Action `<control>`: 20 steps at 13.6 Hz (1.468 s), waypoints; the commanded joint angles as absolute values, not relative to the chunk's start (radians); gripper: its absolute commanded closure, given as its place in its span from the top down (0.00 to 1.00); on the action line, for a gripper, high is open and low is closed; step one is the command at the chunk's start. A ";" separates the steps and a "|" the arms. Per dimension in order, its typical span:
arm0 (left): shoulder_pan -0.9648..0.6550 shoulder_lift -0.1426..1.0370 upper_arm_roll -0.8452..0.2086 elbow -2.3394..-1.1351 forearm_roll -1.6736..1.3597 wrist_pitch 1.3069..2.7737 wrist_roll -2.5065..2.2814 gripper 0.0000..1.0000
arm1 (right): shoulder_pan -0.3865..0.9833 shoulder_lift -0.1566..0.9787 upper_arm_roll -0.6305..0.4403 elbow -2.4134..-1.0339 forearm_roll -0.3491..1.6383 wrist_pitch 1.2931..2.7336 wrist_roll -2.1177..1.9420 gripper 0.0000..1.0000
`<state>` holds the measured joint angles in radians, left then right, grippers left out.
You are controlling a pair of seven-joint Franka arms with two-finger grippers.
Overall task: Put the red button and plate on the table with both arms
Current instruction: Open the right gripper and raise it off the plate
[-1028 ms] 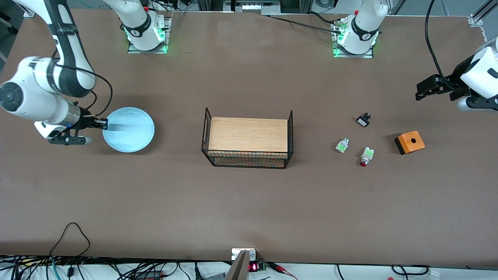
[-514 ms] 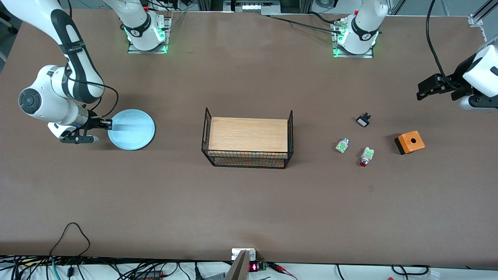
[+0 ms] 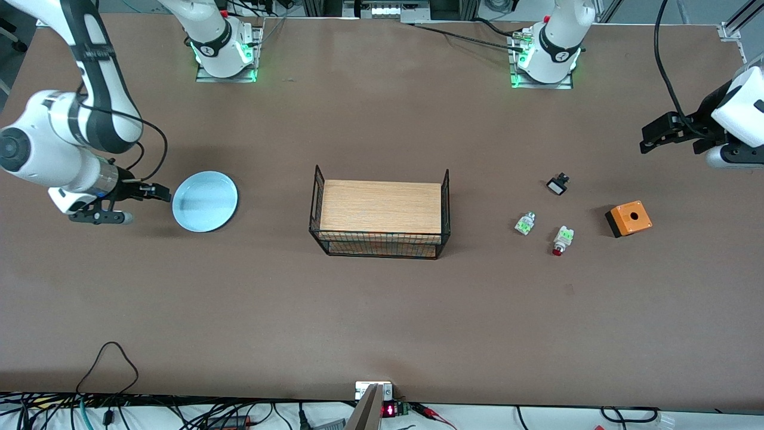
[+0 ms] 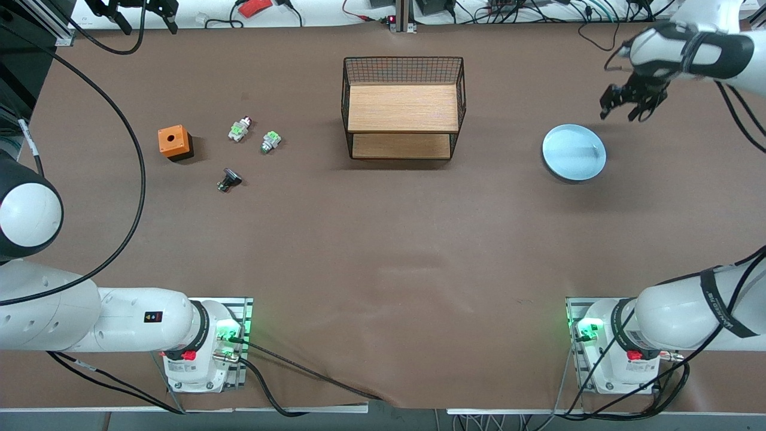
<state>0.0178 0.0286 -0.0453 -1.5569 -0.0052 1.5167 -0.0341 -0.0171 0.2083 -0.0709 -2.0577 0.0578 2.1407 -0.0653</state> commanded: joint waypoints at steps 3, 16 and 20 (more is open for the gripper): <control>0.011 0.049 -0.049 -1.525 -0.014 1.497 -0.028 1.00 | 0.069 0.190 -0.067 -1.922 0.057 2.013 0.066 1.00; 0.023 0.061 -0.043 -1.511 -0.018 1.502 -0.028 1.00 | 0.066 0.146 -0.110 -1.511 -0.054 1.583 0.015 1.00; 0.023 0.061 -0.037 -1.511 -0.017 1.505 -0.028 1.00 | 0.063 0.080 -0.121 -1.613 -0.031 1.624 0.011 1.00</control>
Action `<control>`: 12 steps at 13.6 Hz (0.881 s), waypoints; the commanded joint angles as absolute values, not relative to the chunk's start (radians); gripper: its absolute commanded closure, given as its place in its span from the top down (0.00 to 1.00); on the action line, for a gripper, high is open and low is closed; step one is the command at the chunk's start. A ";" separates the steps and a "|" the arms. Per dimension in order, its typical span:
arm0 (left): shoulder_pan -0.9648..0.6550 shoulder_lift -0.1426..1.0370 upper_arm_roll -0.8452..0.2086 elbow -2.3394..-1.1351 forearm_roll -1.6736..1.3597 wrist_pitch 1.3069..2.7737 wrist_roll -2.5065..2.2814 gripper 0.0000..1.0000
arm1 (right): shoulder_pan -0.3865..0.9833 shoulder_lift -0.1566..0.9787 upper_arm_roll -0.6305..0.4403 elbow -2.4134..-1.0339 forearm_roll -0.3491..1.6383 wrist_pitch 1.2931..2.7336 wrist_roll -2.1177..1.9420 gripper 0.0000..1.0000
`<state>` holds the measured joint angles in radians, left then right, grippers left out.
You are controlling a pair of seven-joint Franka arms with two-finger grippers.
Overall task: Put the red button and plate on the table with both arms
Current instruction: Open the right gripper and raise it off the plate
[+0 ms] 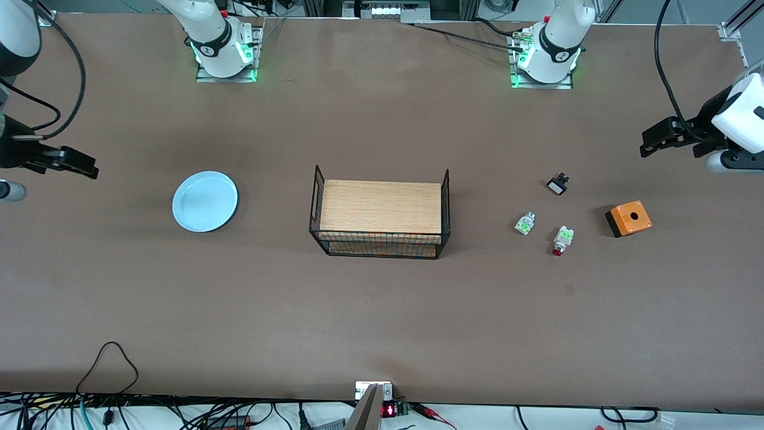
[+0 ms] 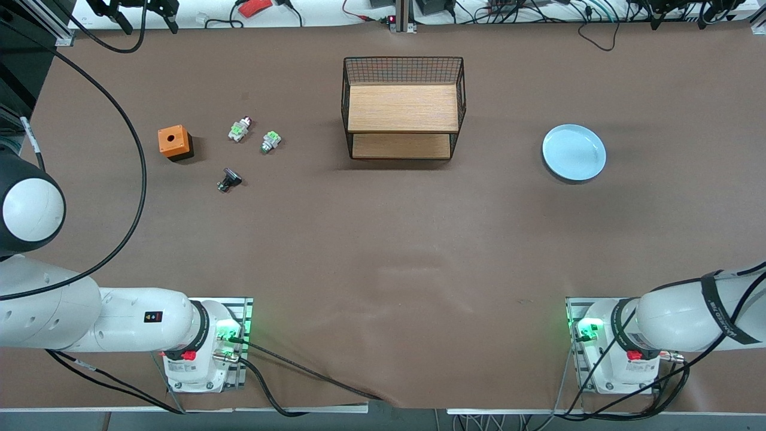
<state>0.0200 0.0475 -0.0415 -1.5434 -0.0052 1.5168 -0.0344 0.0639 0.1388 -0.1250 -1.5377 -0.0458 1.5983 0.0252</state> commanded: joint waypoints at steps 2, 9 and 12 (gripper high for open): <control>0.023 0.061 -0.037 -1.513 -0.017 1.505 -0.028 1.00 | 0.064 0.049 -0.120 -1.663 -0.031 1.655 0.011 1.00; -0.008 0.081 -0.054 -1.506 0.024 1.520 -0.031 1.00 | 0.066 0.043 -0.115 -1.629 -0.032 1.617 -0.005 1.00; 0.000 0.075 -0.052 -1.502 0.023 1.509 -0.029 1.00 | 0.066 0.043 -0.115 -1.612 -0.029 1.617 0.003 1.00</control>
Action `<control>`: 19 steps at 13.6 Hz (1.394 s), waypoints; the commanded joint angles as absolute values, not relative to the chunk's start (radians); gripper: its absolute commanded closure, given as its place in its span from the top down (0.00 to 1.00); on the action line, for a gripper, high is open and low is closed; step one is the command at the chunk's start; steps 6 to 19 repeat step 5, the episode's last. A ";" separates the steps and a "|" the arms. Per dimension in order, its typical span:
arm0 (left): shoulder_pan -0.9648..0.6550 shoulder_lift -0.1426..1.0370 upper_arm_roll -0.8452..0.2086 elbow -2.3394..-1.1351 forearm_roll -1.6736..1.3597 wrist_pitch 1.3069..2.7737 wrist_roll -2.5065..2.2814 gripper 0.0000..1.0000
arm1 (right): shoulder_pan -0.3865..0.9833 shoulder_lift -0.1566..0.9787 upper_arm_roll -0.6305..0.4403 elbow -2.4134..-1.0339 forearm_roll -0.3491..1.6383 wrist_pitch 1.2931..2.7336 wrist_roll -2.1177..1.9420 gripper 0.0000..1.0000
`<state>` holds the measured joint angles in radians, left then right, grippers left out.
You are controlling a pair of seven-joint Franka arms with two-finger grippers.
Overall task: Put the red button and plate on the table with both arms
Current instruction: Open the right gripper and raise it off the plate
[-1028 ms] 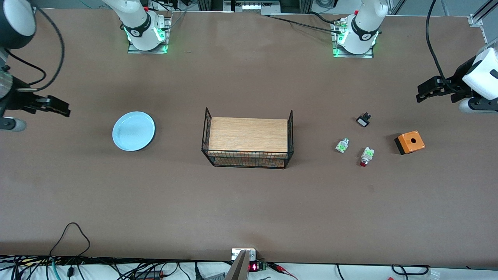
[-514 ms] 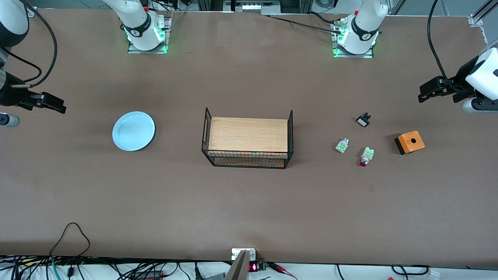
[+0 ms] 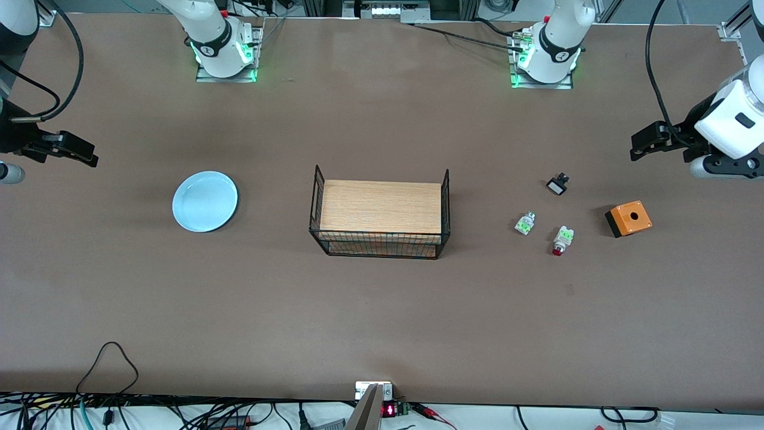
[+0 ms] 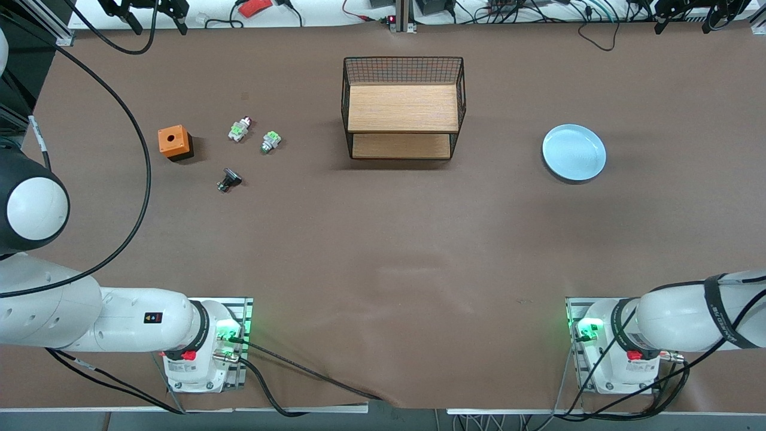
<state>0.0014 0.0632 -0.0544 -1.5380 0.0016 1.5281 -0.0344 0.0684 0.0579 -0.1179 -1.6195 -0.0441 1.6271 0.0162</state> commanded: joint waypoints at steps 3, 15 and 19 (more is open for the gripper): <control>0.000 0.069 -0.054 -1.502 0.023 1.509 -0.028 1.00 | 0.066 0.043 -0.115 -1.612 -0.031 1.617 0.002 1.00; 0.000 0.068 -0.054 -1.500 0.023 1.509 -0.028 1.00 | 0.066 0.044 -0.115 -1.612 -0.031 1.618 0.002 1.00; 0.000 0.068 -0.054 -1.500 0.023 1.509 -0.028 1.00 | 0.066 0.044 -0.115 -1.612 -0.031 1.618 0.002 1.00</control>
